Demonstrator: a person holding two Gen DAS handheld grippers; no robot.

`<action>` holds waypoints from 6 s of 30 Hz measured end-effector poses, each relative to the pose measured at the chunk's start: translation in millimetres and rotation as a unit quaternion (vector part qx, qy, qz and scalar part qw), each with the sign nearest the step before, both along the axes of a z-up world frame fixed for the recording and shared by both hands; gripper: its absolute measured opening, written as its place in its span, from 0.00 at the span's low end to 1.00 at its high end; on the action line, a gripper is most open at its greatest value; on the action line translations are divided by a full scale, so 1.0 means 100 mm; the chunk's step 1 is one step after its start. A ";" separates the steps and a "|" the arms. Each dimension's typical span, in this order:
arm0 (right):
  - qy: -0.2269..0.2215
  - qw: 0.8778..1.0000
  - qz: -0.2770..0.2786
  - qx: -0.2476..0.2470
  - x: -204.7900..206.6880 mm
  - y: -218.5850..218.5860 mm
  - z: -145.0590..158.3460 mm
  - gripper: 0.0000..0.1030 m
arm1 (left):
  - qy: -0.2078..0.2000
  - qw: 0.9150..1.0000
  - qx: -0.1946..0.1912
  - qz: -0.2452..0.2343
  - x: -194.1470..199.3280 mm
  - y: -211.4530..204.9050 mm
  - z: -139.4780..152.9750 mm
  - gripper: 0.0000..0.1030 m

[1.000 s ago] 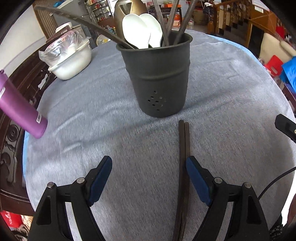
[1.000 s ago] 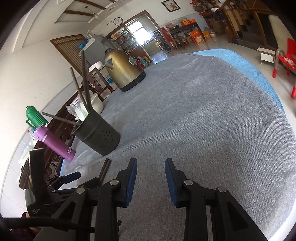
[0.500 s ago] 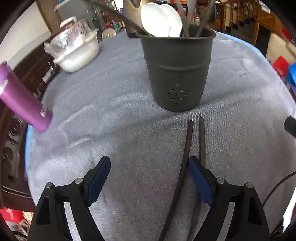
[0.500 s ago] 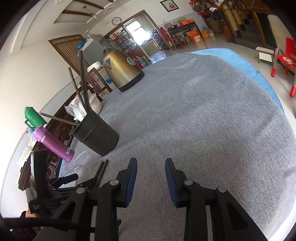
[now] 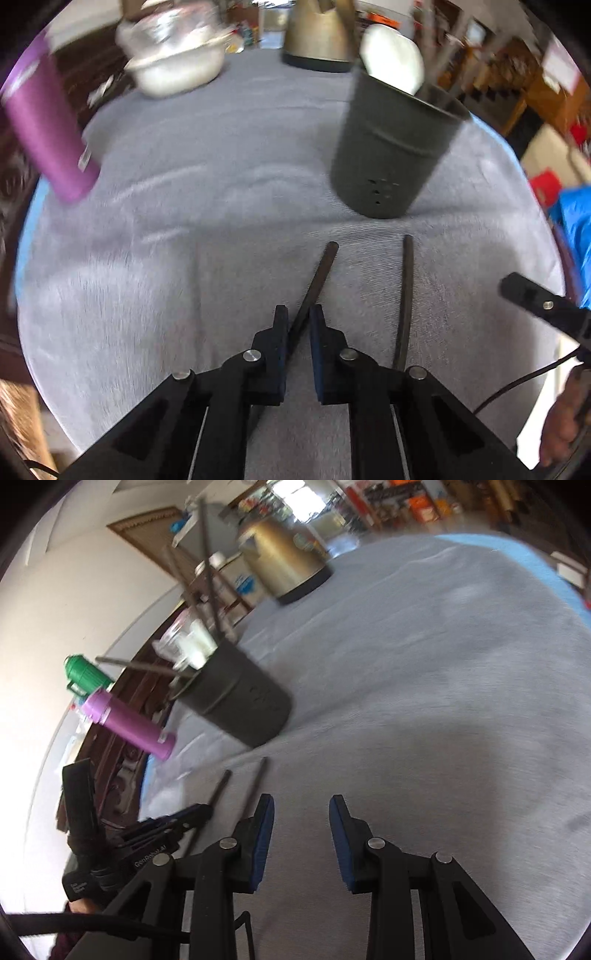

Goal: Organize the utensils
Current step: 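Lift the chopstick in the left tool toward the dark gray cup, then lower the chopstick into the cup with the left tool, then open the left tool to release the chopstick and withdraw from the cup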

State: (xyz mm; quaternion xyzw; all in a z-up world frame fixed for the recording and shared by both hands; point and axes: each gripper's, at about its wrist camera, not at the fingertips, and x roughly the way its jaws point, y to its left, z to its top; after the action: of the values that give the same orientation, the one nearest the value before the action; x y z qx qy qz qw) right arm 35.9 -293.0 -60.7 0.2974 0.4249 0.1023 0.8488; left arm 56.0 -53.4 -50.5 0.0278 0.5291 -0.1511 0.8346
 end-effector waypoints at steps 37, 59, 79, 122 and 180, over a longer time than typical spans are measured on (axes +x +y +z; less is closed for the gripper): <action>0.130 0.961 0.073 -0.235 0.70 0.38 -0.02 0.09 | 0.042 0.992 0.059 -0.099 0.70 -0.47 -0.05 0.09; -0.105 0.978 0.046 -0.176 0.30 0.24 0.98 0.06 | -0.102 0.991 -0.030 -0.074 0.42 -0.36 1.20 0.07; -0.340 0.930 -0.061 -0.122 -0.11 0.25 2.09 0.06 | -0.248 0.961 -0.122 -0.001 0.22 -0.16 2.29 0.06; -0.298 0.940 -0.063 -0.150 0.20 0.50 1.91 0.08 | -0.237 0.967 -0.089 0.030 0.34 -0.18 2.01 0.07; -0.157 0.974 -0.062 -0.153 -0.19 0.04 1.19 0.25 | -0.232 0.965 0.055 0.107 -0.05 -0.10 1.53 0.92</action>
State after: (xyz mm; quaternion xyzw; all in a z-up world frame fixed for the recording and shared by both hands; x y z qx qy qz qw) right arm 16.4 -288.7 58.7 0.1700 0.2779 0.0292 0.9450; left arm 51.0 -63.9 102.6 0.0511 0.3285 -0.0214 0.9429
